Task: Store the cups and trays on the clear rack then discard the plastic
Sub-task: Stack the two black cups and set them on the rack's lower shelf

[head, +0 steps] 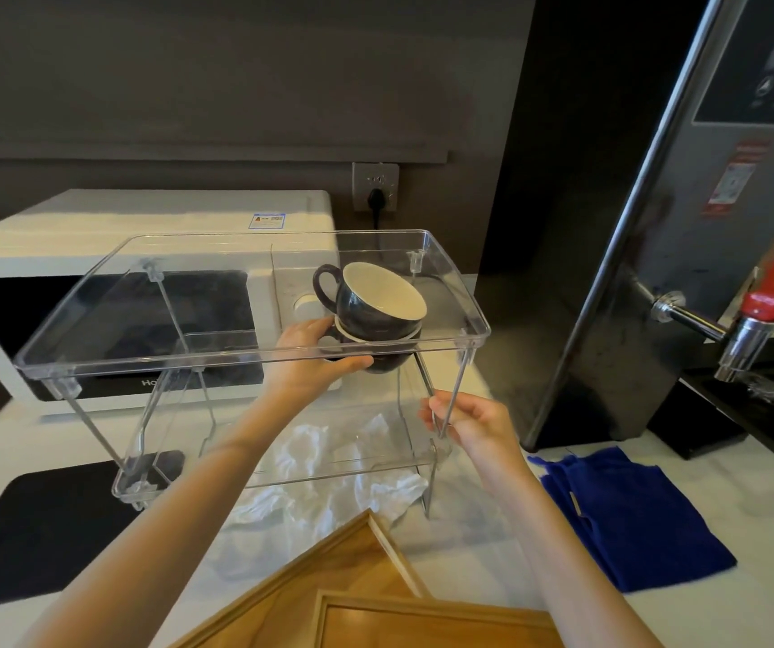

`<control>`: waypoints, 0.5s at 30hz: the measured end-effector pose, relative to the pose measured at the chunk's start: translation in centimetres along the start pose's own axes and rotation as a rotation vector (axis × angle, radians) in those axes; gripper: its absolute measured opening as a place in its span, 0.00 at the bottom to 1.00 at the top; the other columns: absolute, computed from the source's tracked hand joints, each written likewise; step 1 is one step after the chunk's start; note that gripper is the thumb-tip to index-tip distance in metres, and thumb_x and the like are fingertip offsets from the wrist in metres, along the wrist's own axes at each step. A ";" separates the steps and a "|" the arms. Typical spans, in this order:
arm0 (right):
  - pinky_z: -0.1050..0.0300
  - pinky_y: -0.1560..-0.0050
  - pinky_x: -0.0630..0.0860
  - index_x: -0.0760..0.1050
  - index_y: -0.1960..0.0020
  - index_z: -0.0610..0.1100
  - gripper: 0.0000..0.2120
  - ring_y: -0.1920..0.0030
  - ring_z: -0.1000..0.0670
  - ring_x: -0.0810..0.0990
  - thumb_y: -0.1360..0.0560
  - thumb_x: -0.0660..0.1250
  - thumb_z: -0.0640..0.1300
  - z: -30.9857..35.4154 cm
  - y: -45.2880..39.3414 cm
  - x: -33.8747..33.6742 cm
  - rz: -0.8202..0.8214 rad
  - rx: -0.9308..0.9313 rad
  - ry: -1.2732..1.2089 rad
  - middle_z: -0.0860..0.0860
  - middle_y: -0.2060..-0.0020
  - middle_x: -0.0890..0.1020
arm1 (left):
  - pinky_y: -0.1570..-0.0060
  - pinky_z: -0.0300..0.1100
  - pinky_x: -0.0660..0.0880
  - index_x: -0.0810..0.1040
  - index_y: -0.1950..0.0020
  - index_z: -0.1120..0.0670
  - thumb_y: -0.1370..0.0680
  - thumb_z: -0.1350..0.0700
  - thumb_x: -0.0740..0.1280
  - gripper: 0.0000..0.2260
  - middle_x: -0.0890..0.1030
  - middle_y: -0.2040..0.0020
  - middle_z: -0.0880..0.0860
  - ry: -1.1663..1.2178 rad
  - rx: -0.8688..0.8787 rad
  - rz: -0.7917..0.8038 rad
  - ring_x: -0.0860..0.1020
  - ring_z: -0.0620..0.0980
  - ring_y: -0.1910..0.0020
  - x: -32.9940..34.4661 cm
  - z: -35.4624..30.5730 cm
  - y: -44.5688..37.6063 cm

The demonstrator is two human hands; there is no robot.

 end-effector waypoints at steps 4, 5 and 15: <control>0.52 0.46 0.78 0.80 0.66 0.48 0.11 0.56 0.46 0.83 0.28 0.67 0.38 -0.2 -0.3 0.0 -0.008 -0.004 -0.019 0.53 0.68 0.85 | 0.44 0.49 0.73 0.78 0.44 0.54 0.35 0.47 0.74 0.22 0.82 0.46 0.56 0.003 0.036 0.022 0.77 0.54 0.46 -0.2 -0.1 -0.4; 0.53 0.47 0.78 0.80 0.66 0.49 0.11 0.55 0.46 0.83 0.28 0.67 0.38 -0.2 -0.4 0.0 -0.002 -0.010 -0.007 0.52 0.67 0.85 | 0.43 0.49 0.73 0.77 0.43 0.54 0.35 0.47 0.74 0.23 0.82 0.45 0.56 0.007 0.033 0.016 0.77 0.54 0.45 -0.1 0.1 -0.4; 0.52 0.41 0.72 0.74 0.42 0.44 0.19 0.43 0.48 0.77 0.31 0.71 0.47 4.3 -3.5 -0.2 0.064 -0.178 0.350 0.49 0.46 0.79 | 0.40 0.46 0.71 0.67 0.35 0.54 0.35 0.51 0.75 0.32 0.75 0.38 0.55 0.244 -0.040 0.074 0.73 0.52 0.39 0.4 0.1 -0.1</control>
Point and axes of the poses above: each hand's wrist, its own y-axis away from the middle knuckle, its own x-axis out of the palm, z = x × y, the point moved 6 cm from there along -y, towards the middle knuckle
